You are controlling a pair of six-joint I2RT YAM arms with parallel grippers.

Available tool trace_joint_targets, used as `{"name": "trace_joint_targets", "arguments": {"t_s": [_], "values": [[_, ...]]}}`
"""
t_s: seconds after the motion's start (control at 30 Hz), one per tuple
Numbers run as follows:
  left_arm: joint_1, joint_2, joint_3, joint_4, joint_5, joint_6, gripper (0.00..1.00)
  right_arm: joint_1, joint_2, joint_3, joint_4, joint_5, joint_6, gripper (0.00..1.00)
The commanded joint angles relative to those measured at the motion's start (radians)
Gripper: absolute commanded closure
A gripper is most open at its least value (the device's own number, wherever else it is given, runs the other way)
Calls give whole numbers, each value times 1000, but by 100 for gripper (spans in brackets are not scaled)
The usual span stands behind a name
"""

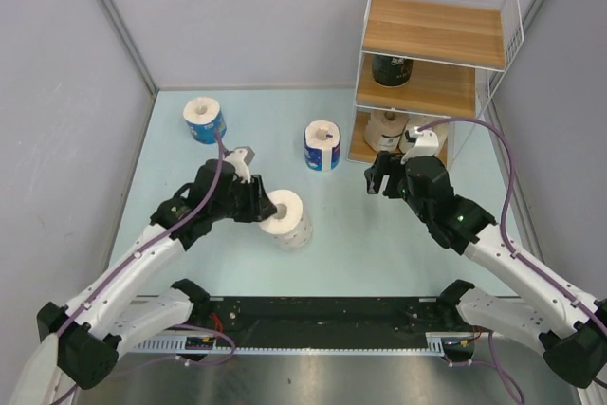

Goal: Place and organize the paper towels onto the shelf

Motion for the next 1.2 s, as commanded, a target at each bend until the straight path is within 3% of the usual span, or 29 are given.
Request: {"name": "trace_joint_targets", "arguments": {"t_s": [0.0, 0.2, 0.43, 0.57, 0.8, 1.0, 1.17], "values": [[-91, -9, 125, 71, -8, -57, 53, 8, -22, 0, 7, 66, 30, 17], [-190, 103, 176, 89, 7, -14, 53, 8, -78, 0, -40, 115, 20, 16], [-365, 310, 130, 276, 37, -50, 54, 5, -133, 0, -118, 130, 23, 15], [-372, 340, 123, 278, 27, -65, 55, 7, -148, 0, -166, 129, 26, 14], [-370, 314, 150, 185, -109, -10, 53, 4, -119, -14, -204, 46, 24, 11], [-367, 291, 138, 166, -170, -11, 51, 2, -174, -102, -152, -142, 186, 2], [-341, 263, 101, 162, -192, -17, 51, 1, -268, -314, 68, -318, 427, 1]]}}
